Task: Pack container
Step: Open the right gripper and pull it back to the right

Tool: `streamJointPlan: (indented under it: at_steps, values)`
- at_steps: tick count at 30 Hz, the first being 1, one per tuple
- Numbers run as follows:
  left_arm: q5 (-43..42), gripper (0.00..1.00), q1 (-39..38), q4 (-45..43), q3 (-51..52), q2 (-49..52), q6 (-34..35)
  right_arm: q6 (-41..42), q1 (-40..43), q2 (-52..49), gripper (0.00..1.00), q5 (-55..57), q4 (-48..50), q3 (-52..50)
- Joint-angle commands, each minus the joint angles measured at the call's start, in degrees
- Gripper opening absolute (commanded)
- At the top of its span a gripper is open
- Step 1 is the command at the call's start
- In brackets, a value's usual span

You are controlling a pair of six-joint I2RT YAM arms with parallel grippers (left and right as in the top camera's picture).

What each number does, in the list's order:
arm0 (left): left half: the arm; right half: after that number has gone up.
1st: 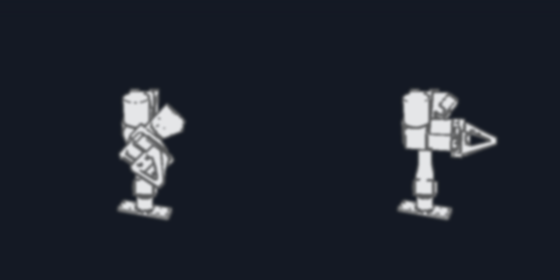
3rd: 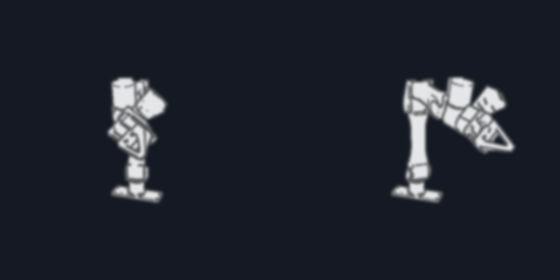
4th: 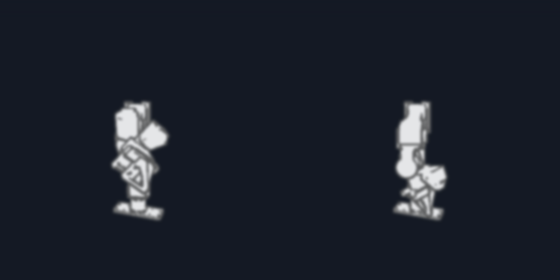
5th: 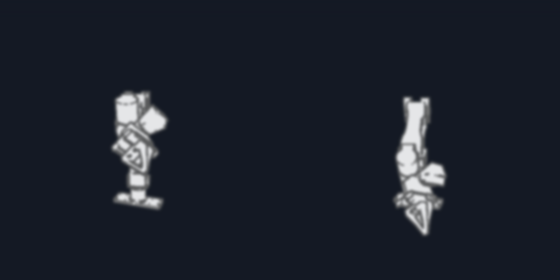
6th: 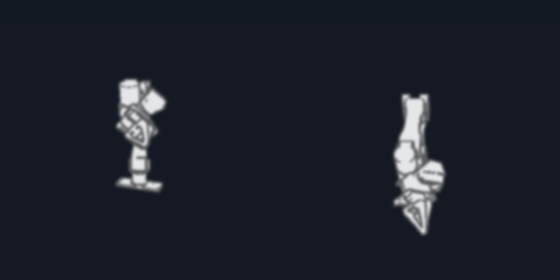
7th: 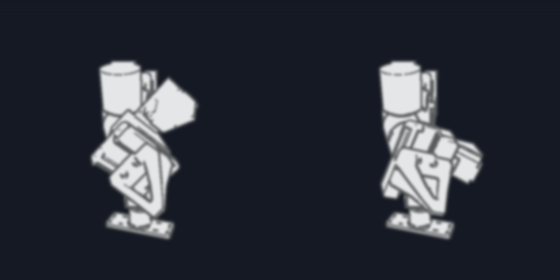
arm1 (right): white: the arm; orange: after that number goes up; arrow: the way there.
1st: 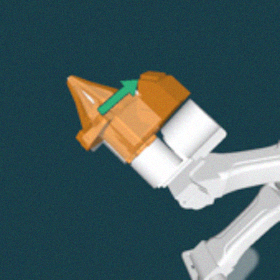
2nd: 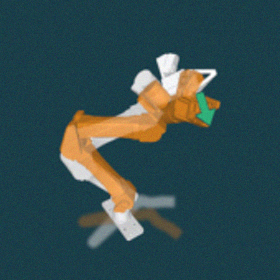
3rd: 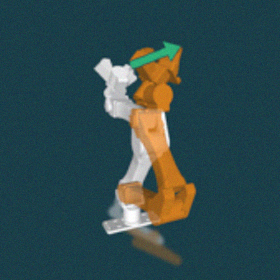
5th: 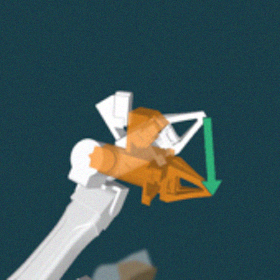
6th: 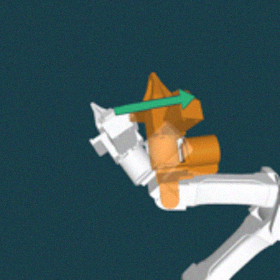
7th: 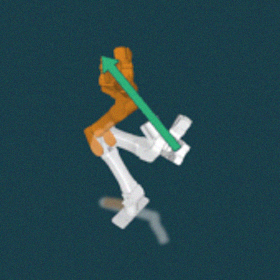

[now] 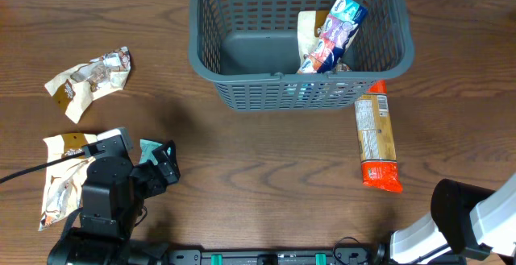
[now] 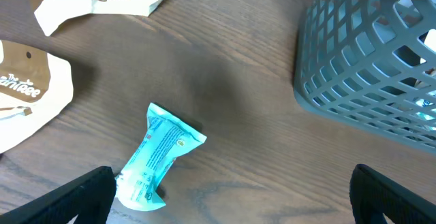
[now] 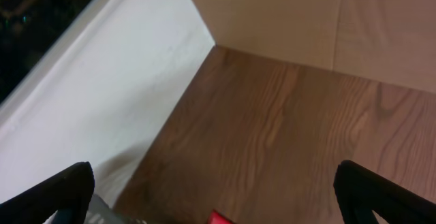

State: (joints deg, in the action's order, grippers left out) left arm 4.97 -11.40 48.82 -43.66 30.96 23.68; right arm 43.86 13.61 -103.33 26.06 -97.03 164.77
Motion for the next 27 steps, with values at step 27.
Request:
streamJointPlan:
  at_steps: [27]
  values:
    - [1.09, 0.99, 0.13, 0.02, -1.31, -0.24, -0.94, -38.38, 0.24, 2.10, 0.99, -23.54, -0.28, -22.51]
